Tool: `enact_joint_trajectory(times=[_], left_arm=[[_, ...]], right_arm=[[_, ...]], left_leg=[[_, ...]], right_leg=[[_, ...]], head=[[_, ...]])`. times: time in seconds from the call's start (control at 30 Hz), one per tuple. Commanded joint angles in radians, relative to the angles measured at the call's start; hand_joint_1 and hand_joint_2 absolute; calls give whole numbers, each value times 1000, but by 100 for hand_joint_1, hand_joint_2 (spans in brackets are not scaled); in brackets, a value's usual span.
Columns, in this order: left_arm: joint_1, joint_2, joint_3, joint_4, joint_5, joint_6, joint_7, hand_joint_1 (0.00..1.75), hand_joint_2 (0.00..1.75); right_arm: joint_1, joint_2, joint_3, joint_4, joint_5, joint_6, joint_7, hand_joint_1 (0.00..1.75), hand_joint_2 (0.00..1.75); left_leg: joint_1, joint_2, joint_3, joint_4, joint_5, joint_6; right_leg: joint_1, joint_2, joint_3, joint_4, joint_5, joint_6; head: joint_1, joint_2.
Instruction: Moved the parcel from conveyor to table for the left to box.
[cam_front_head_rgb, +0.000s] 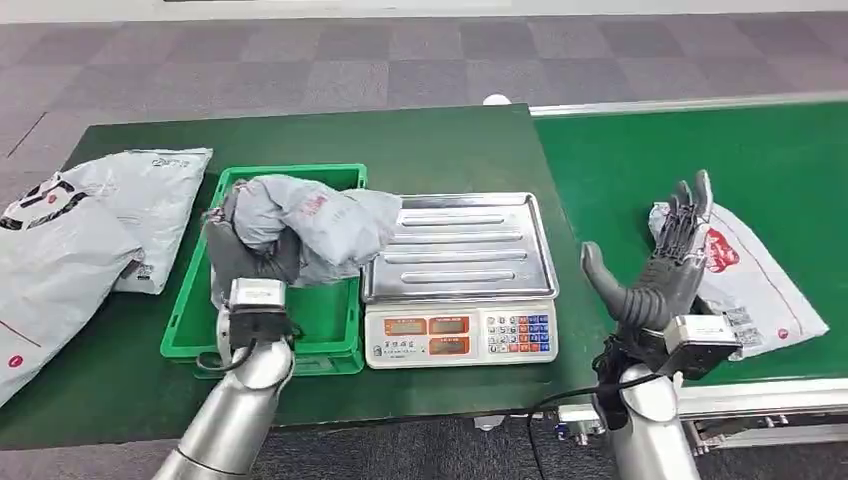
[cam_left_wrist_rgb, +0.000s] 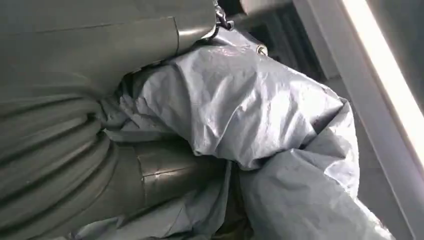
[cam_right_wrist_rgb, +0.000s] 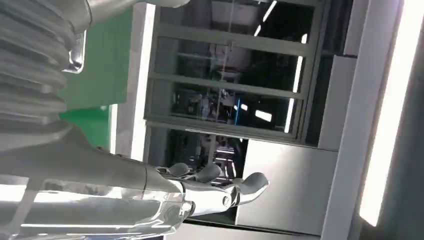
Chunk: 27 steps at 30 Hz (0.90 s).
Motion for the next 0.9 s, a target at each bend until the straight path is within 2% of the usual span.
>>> enact_joint_trajectory(times=[0.03, 0.67, 0.8, 0.9], left_arm=[[-64, 34, 229, -61, -3, 2, 0, 175, 175], [-63, 27, 239, -70, -15, 2, 0, 175, 175], [-101, -4, 343, -85, -200, 2, 0, 175, 175], [-159, -22, 385, 86, -379, 2, 0, 175, 175]], right_arm=[[-15, -9, 5, 32, 0, -4, 0, 0, 175], [-19, -9, 5, 35, 0, -4, 0, 0, 175], [-51, -14, 12, 47, -4, 3, 11, 0, 175], [-38, -18, 8, 31, -1, -7, 16, 0, 175]], left_leg=[[1, 2, 1, 0, -1, -1], [2, 2, 4, -1, -1, -1], [2, 4, 3, 0, -1, -1], [2, 4, 4, 0, -2, -1]], right_leg=[[1, 3, 0, 0, 0, -1], [2, 2, 4, -2, 0, -1], [2, 4, 2, -1, 0, -1], [2, 5, 4, -2, 0, -1]], head=[[0, 0], [0, 0], [0, 0], [0, 0]])
